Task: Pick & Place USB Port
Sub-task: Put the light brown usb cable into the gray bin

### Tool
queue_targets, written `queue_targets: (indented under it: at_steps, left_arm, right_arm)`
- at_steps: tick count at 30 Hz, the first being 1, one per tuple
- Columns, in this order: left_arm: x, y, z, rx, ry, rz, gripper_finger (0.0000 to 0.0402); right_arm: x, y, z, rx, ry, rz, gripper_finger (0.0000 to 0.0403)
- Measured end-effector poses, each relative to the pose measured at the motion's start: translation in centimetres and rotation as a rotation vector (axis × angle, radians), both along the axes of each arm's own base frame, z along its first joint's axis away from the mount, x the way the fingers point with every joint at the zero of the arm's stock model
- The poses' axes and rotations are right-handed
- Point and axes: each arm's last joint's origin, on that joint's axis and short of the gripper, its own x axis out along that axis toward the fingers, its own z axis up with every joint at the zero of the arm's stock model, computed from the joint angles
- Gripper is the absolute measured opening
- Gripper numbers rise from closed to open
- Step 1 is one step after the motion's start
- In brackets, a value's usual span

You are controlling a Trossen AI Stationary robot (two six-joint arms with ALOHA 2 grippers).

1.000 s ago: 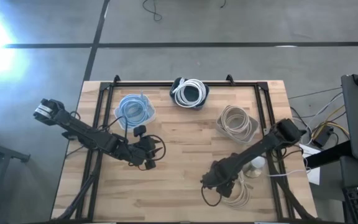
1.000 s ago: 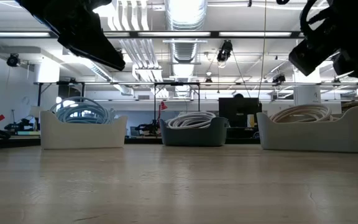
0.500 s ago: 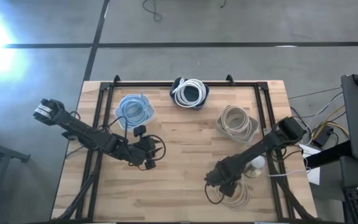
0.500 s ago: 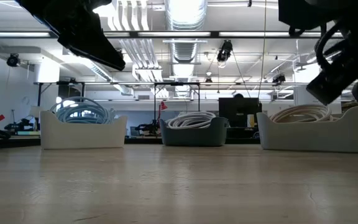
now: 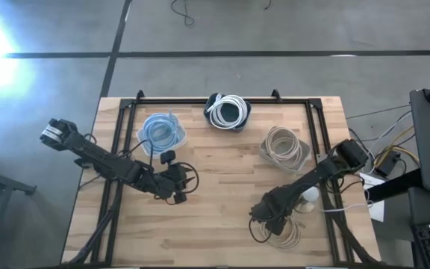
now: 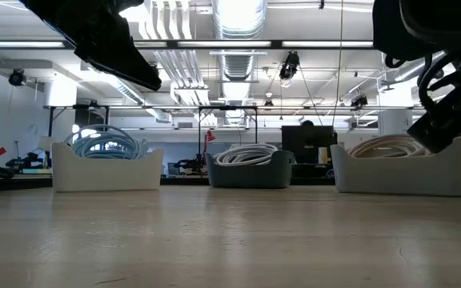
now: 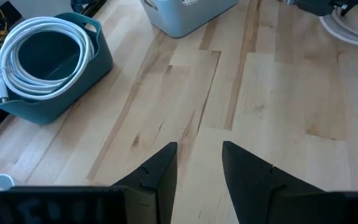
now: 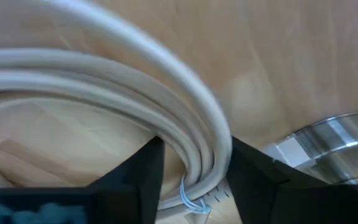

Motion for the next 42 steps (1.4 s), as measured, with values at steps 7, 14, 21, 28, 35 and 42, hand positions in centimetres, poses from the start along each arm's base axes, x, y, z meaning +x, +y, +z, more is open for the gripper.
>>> queue_targets:
  at_steps: [7,14,21,28,35,42]
  left_arm:
    - [0.0,0.0,0.0,0.011,0.004,-0.006,0.0135]
    - [0.0,0.0,0.0,0.030,0.010,-0.014,0.0135]
    - [0.0,0.0,0.0,0.032,0.010,-0.013,0.0135]
    - [0.0,0.1,0.0,0.038,0.008,-0.006,0.0135]
    - [0.1,0.0,0.1,0.034,-0.001,-0.006,0.0135]
    - [0.1,0.1,0.1,0.037,-0.002,-0.001,0.0135]
  right_arm:
    - [0.3,0.2,0.0,-0.009,-0.027,-0.023,0.0070]
    - [2.1,1.0,1.3,-0.031,-0.142,-0.012,0.0030]
    - [4.5,1.6,3.8,-0.101,-0.316,-0.008,0.0041]
    - [6.8,0.4,6.5,-0.240,-0.468,0.057,0.0040]
    - [8.4,-2.8,9.0,-0.409,-0.480,0.130,0.0039]
    - [7.7,-6.8,11.3,-0.639,-0.295,0.105,0.0039]
